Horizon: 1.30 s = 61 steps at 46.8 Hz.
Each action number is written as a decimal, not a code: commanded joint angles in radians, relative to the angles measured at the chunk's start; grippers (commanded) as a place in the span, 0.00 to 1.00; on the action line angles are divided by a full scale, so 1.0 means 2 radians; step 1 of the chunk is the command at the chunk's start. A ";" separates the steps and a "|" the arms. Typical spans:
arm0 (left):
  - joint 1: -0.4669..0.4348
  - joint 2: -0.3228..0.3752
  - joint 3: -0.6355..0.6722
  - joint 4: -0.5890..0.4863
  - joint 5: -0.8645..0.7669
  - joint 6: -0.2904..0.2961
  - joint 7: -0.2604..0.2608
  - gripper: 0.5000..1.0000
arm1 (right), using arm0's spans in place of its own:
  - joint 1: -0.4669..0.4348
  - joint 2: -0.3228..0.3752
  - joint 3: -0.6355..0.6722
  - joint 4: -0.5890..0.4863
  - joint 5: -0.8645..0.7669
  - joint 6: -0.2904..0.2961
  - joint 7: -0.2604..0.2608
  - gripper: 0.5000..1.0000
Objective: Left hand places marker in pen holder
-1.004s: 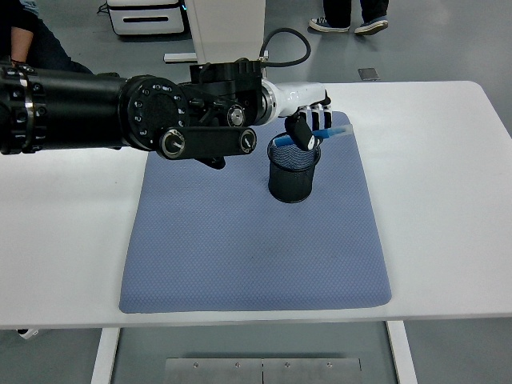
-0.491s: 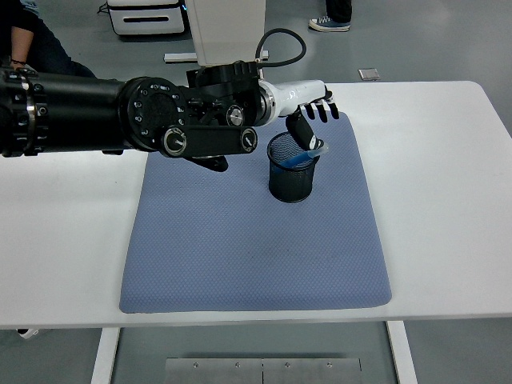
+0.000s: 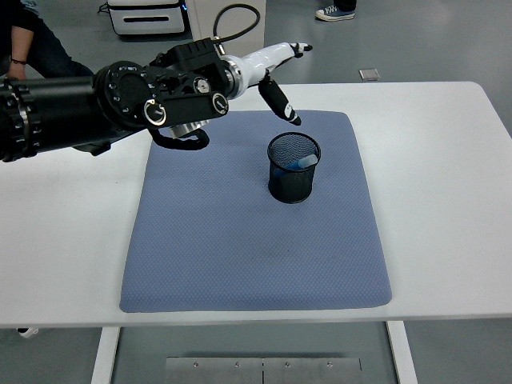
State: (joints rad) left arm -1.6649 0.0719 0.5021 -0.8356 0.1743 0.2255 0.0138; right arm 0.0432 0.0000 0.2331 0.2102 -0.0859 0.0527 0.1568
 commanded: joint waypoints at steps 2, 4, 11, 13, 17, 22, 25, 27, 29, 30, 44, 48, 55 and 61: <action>0.021 0.025 -0.018 0.040 0.000 -0.005 -0.022 1.00 | 0.000 0.000 0.000 0.000 0.000 0.000 0.000 1.00; 0.030 0.035 -0.035 0.053 0.000 -0.005 -0.035 1.00 | 0.000 0.000 0.000 0.000 0.000 0.000 0.000 1.00; 0.072 0.077 -0.071 0.089 0.001 -0.016 -0.063 1.00 | 0.000 0.000 0.000 0.000 0.000 0.000 0.000 1.00; 0.080 0.088 -0.073 0.094 0.000 -0.026 -0.068 1.00 | 0.000 0.000 0.000 0.000 0.000 0.000 0.000 1.00; 0.105 0.108 -0.085 0.110 0.000 -0.043 -0.078 1.00 | 0.000 0.000 0.000 0.000 0.000 0.000 0.000 1.00; 0.139 0.137 -0.119 0.132 0.000 -0.057 -0.086 1.00 | 0.000 0.000 0.000 0.000 0.000 0.000 0.000 1.00; 0.159 0.159 -0.143 0.147 0.000 -0.075 -0.087 1.00 | 0.000 0.000 0.000 0.000 0.000 0.000 0.000 1.00; 0.171 0.171 -0.157 0.156 0.000 -0.087 -0.087 1.00 | 0.000 0.000 0.000 0.000 0.000 0.000 0.000 1.00; 0.182 0.180 -0.171 0.167 0.000 -0.100 -0.088 1.00 | 0.000 0.000 0.000 0.000 0.000 0.000 0.000 1.00; 0.188 0.185 -0.178 0.172 0.000 -0.107 -0.091 1.00 | 0.000 0.000 0.000 0.000 0.000 0.000 0.000 1.00; 0.246 0.229 -0.282 0.221 -0.015 -0.178 -0.096 1.00 | 0.000 0.000 0.000 0.000 0.000 0.000 0.000 1.00; 0.264 0.249 -0.312 0.222 -0.040 -0.205 -0.096 1.00 | 0.000 0.000 0.000 0.000 0.000 0.000 0.000 1.00; 0.294 0.261 -0.345 0.224 -0.086 -0.237 -0.097 1.00 | 0.000 0.000 0.000 0.000 0.000 0.000 0.000 1.00; 0.312 0.260 -0.361 0.235 -0.103 -0.240 -0.097 1.00 | 0.000 0.000 0.000 0.000 0.000 0.000 0.000 1.00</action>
State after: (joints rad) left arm -1.0534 0.5927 -0.2089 -0.3752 -0.0237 -0.2524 -0.1788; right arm 0.0429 0.0000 0.2332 0.2100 -0.0859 0.0521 0.1564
